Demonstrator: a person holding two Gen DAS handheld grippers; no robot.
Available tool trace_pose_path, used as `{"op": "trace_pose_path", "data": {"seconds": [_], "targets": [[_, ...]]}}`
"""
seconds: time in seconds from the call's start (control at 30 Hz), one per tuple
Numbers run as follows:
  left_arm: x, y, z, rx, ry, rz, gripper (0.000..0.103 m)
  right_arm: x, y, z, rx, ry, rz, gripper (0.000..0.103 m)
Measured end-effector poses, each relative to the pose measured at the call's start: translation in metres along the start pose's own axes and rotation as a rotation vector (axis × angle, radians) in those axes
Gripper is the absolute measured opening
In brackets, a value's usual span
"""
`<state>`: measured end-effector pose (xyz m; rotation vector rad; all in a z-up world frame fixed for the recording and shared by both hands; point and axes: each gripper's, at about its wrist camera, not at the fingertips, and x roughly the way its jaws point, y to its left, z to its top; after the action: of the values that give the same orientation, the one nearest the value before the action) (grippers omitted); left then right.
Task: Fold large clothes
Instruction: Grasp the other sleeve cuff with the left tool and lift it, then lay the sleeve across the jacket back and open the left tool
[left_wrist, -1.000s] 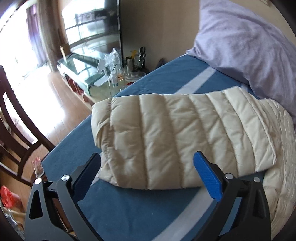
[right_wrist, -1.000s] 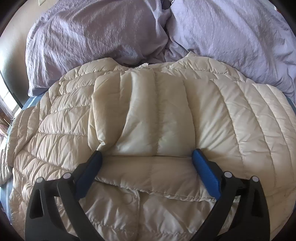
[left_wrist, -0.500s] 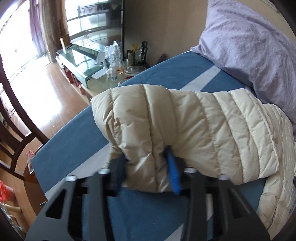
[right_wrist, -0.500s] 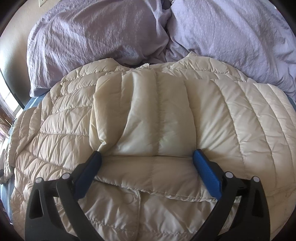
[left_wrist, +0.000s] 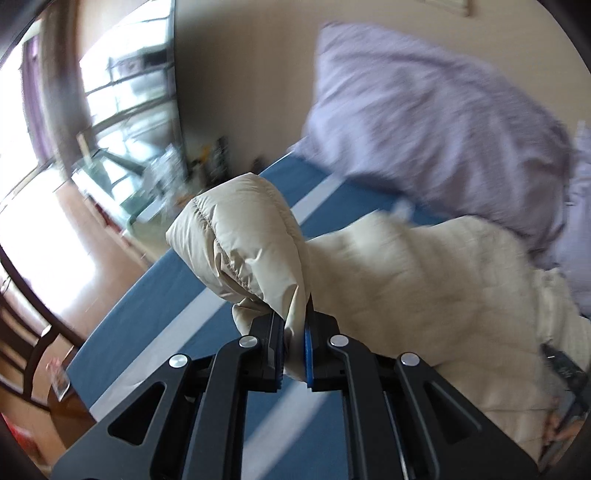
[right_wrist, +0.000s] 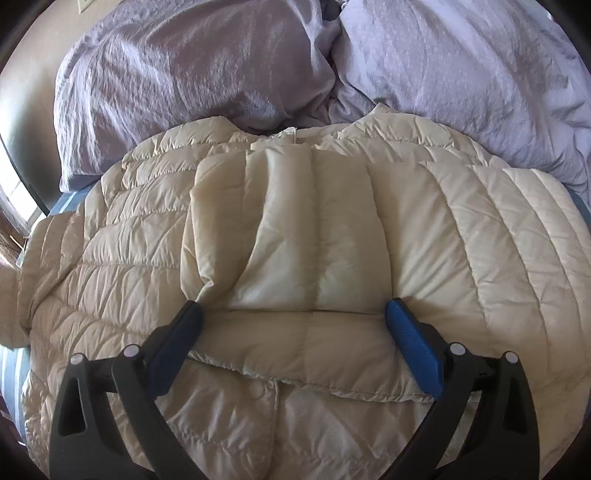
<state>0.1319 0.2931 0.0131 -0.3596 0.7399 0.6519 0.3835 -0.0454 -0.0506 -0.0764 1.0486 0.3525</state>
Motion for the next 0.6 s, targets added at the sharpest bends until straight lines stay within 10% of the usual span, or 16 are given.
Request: {"op": "trace_pose_path", "data": {"seconds": [0.6], "targets": [[-0.044,-0.242,-0.027,0.308,0.026,-0.442,0.008,-0.079,-0.073,-0.028,0.093,-0.019,0.010,0.100]]}}
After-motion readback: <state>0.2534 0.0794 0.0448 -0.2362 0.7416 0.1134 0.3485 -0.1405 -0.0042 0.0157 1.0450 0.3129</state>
